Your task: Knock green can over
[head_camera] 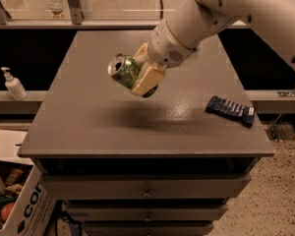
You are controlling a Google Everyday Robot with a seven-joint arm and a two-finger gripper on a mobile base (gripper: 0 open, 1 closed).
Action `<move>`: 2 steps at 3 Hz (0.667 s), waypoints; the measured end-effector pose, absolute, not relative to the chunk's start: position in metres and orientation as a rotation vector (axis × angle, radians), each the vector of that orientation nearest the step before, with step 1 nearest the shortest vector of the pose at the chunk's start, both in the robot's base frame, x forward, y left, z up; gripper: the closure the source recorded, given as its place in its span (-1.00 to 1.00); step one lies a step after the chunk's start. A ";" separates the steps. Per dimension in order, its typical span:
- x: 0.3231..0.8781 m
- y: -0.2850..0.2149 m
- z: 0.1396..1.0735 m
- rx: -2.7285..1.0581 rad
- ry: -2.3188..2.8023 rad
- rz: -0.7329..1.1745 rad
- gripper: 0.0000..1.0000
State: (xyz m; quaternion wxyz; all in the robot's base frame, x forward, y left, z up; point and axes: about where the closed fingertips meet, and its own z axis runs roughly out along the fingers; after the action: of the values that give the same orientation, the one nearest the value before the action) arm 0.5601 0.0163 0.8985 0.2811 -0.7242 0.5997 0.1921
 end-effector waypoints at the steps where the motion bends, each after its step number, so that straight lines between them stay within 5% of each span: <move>1: 0.559 0.007 0.897 -2.062 1.643 0.378 1.00; 2: 0.563 0.005 0.893 -2.155 1.682 0.241 1.00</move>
Offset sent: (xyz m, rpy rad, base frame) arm 0.0101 -0.0180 -0.0085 -0.4428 -0.1135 0.0259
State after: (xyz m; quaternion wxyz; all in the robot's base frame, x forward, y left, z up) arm 0.5627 0.0046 0.8928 0.1975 -0.7698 0.6008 0.0861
